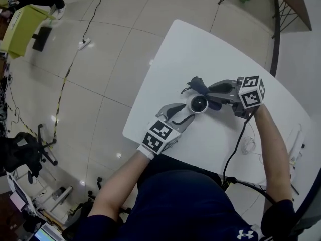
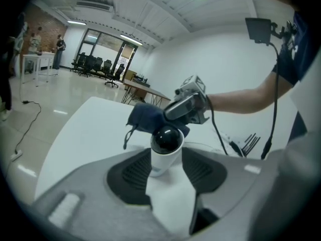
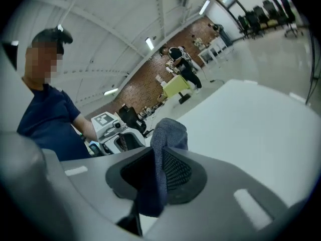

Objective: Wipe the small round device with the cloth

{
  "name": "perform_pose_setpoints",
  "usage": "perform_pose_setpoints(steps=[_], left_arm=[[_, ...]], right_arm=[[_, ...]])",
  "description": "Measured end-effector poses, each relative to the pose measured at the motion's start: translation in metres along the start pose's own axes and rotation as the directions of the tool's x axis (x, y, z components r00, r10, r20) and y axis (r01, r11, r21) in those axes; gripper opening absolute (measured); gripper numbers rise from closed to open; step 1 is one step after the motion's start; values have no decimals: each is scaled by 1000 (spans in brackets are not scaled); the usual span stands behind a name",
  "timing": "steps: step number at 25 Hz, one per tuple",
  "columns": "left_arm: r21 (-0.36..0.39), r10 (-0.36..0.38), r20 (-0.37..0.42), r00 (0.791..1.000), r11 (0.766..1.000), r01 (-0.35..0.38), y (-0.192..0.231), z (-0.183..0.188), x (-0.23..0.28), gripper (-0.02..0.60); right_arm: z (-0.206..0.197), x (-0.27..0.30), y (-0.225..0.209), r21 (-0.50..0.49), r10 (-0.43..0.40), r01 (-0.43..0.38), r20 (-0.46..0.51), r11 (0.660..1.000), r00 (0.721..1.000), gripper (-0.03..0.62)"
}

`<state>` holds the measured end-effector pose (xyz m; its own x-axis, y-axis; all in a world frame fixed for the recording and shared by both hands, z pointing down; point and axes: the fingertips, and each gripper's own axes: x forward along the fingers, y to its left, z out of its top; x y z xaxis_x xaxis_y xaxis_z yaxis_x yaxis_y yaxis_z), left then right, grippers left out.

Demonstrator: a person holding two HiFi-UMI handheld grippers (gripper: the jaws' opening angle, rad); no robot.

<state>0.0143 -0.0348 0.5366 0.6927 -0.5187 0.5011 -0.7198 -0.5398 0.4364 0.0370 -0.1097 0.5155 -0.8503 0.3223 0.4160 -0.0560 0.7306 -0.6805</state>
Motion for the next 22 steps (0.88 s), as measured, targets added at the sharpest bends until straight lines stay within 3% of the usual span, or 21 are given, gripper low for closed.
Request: perform_pose_setpoints(steps=[3, 5, 7, 9, 11, 13, 15, 18, 22], left_arm=[[-46, 12, 25, 1000, 999, -11, 6, 5, -17, 192], [-56, 29, 36, 999, 998, -27, 12, 2, -27, 192], [-66, 31, 38, 999, 997, -29, 10, 0, -35, 192], [-71, 28, 37, 999, 997, -25, 7, -3, -40, 192], [-72, 23, 34, 999, 997, -20, 3, -9, -44, 190], [-74, 18, 30, 999, 997, -16, 0, -15, -49, 190], [-76, 15, 25, 1000, 997, -13, -1, -21, -52, 190], [-78, 12, 17, 1000, 997, -10, -2, -28, -56, 190], [-84, 9, 14, 1000, 996, -8, -4, -34, -59, 189]], right_arm=[[5, -6, 23, -176, -167, 176, 69, 968, 984, 66], [3, -4, 37, -298, -298, 322, 125, 898, 946, 66], [-4, 2, 53, -416, -415, 448, 172, 791, 893, 66], [-14, 8, 65, -528, -515, 542, 214, 654, 830, 66], [-23, 15, 79, -619, -579, 588, 250, 521, 776, 66], [-37, 28, 89, -687, -607, 581, 253, 436, 754, 66], [-54, 40, 91, -738, -620, 549, 228, 393, 751, 66], [-75, 55, 85, -790, -627, 493, 183, 364, 757, 66], [-100, 74, 72, -830, -618, 408, 99, 381, 780, 66]])
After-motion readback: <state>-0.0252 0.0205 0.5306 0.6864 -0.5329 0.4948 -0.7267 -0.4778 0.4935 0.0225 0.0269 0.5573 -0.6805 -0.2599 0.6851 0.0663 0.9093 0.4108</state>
